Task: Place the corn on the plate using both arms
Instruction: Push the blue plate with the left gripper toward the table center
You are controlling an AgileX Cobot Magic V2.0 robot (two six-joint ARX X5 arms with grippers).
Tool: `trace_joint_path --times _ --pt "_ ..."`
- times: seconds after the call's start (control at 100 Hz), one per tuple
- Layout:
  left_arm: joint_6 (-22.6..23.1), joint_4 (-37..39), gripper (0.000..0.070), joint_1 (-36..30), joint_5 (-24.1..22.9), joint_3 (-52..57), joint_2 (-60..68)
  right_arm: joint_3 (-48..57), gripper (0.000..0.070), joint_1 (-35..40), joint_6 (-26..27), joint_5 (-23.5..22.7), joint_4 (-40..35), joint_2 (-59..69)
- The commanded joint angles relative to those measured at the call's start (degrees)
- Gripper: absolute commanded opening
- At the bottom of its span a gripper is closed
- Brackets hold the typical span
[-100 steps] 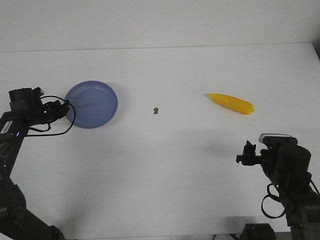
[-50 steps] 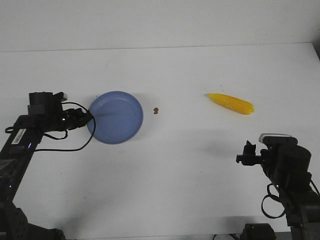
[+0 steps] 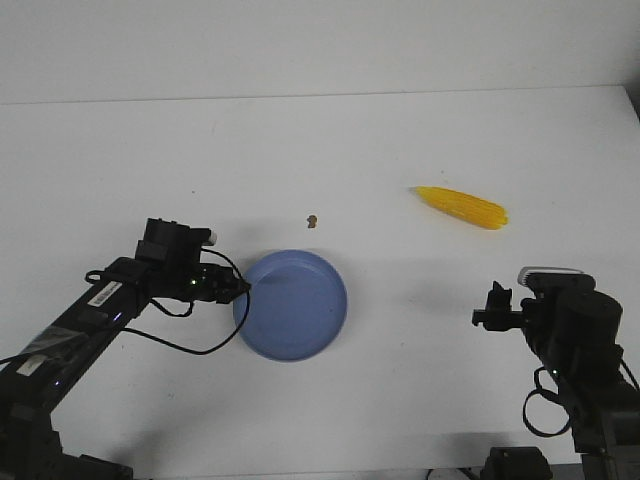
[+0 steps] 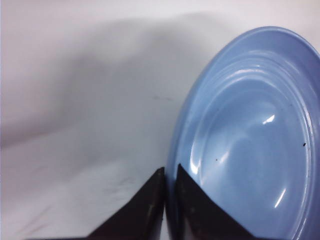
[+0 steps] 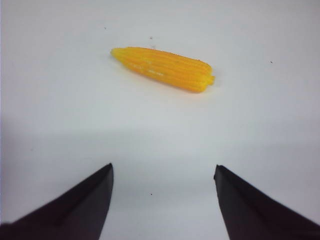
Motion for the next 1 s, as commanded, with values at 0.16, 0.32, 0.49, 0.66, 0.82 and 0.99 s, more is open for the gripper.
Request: trace_joint_path --times 0.16,0.32,0.49,0.66,0.82,0.99 --pt "0.31 3.56 0.0005 -1.55 0.87 -3.04 0.46 1.03 0.0428 0.02 -0.61 0.0 0.33 0.2" --pt "0.11 6.05 0.0004 -1.55 0.85 -4.72 0.46 1.03 0.0428 0.02 -0.61 0.0 0.35 0.2" --pt "0.09 6.49 0.0004 -1.77 0.48 -5.27 0.46 1.03 0.0428 0.02 -0.61 0.0 0.35 0.2" --pt "0.31 6.36 0.0005 -2.38 -2.58 -5.27 0.57 1.03 0.0428 0.02 -0.61 0.0 0.35 0.2" --pt "0.31 6.34 0.0005 -2.75 -2.56 -5.29 0.7 1.03 0.0428 0.02 -0.61 0.0 0.33 0.2" --pt "0.33 6.36 0.0005 -3.41 -2.56 -5.38 0.79 1.03 0.0428 0.02 -0.61 0.0 0.33 0.2"
